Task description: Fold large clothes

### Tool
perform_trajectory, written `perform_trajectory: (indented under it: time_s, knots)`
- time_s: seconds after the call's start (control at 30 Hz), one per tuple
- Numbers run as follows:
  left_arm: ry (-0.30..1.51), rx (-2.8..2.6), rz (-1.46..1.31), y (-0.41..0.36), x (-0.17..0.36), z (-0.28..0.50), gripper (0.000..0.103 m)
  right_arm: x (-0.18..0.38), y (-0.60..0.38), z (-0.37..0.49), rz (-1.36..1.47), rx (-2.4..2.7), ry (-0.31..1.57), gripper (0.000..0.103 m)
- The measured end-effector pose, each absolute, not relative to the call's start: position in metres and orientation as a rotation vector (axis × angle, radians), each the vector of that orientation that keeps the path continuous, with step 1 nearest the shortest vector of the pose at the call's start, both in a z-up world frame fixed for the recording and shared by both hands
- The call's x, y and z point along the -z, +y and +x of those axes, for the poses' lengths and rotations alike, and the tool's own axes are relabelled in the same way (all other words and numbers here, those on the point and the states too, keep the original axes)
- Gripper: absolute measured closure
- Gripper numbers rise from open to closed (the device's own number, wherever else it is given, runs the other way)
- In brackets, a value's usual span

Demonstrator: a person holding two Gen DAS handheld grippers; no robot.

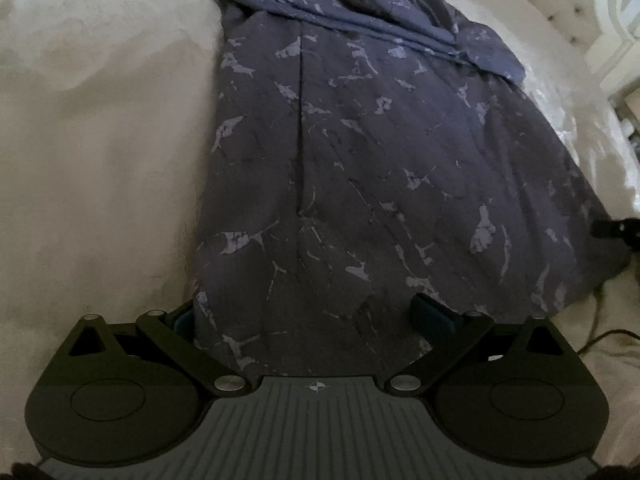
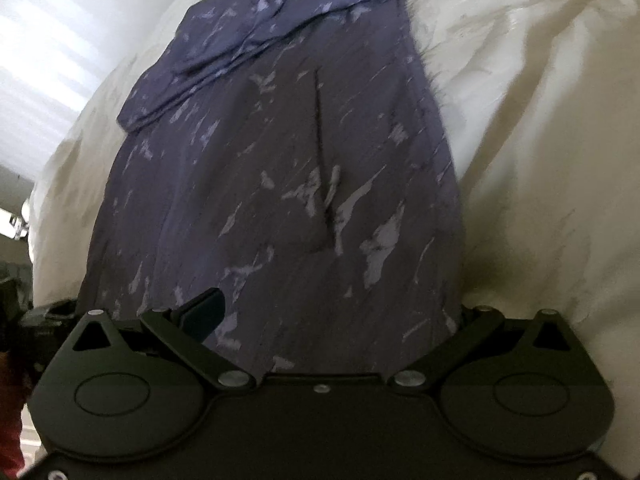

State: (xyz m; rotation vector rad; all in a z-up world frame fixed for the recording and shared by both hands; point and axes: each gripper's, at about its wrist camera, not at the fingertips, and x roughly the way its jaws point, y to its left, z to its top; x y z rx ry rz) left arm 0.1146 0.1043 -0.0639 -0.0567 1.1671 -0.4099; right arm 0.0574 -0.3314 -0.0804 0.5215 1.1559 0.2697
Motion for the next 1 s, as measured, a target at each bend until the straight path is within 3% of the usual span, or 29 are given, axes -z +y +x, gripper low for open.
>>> perform_trajectory:
  time_s: [0.07,0.13,0.17,0.2,0.23,0.3,0.4,0.67,1.0]
  knots:
    - [1.156,0.388,-0.068,0.106,0.063,0.116,0.019,0.081,-0.330,0.057,0.518,-0.289,1.162,0.001]
    - [1.129,0.344,-0.083,0.110,0.061,0.115,0.062,0.080,-0.330,0.055,0.527,-0.304,1.153,0.003]
    - [1.117,0.334,-0.114,0.115,0.060,0.115,0.071,0.079,-0.332,0.054,0.539,-0.305,1.145,0.008]
    - [1.111,0.340,-0.157,0.119,0.059,0.115,0.082,0.079,-0.335,0.052,0.564,-0.310,1.135,0.031]
    - [1.104,0.341,-0.190,0.123,0.059,0.115,0.085,0.079,-0.338,0.051,0.591,-0.308,1.125,0.052]
    - [1.090,0.335,-0.204,0.124,0.057,0.113,0.089,0.078,-0.343,0.047,0.597,-0.274,1.111,0.075]
    - [1.046,0.341,-0.199,0.119,0.045,0.110,0.092,0.071,-0.351,0.040,0.640,-0.301,1.055,0.081]
    - [0.835,0.393,-0.448,0.136,-0.016,0.128,0.093,0.024,-0.363,0.045,0.777,-0.422,0.764,0.083]
    - [0.543,0.405,-0.535,0.127,-0.066,0.230,0.092,-0.025,-0.384,0.143,0.830,-0.377,0.455,0.083]
